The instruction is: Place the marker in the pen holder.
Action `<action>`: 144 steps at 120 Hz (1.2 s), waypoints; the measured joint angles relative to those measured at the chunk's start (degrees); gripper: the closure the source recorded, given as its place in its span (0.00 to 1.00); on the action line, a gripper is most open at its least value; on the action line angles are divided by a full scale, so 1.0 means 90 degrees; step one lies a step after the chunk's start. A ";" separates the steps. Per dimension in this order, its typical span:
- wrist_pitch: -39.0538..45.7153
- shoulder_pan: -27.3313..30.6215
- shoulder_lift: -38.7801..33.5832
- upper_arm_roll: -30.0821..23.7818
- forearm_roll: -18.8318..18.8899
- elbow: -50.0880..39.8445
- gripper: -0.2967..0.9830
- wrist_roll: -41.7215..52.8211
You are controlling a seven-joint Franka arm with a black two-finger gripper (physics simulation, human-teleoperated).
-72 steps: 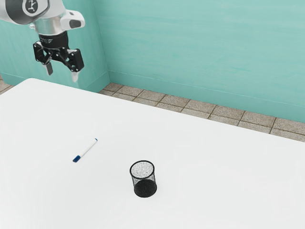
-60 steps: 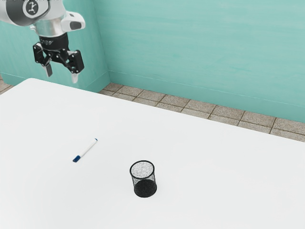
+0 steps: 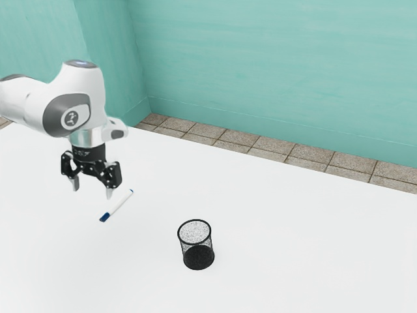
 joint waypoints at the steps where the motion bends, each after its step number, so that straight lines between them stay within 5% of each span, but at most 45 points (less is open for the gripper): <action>1: 0.0070 0.0001 0.0025 0.0001 -0.0001 -0.0043 0.23 -0.0005; 52: 0.2573 0.0161 0.1317 0.0013 -0.0095 -0.0546 0.23 0.0247; 64: 0.2979 0.0565 0.1902 0.0014 -0.0383 -0.0165 0.23 0.0587; 111: 0.3649 0.0992 0.3347 0.0004 -0.1388 0.1034 0.23 0.2124; 144: 0.3813 0.1218 0.3733 -0.0050 -0.1600 0.1412 0.23 0.3066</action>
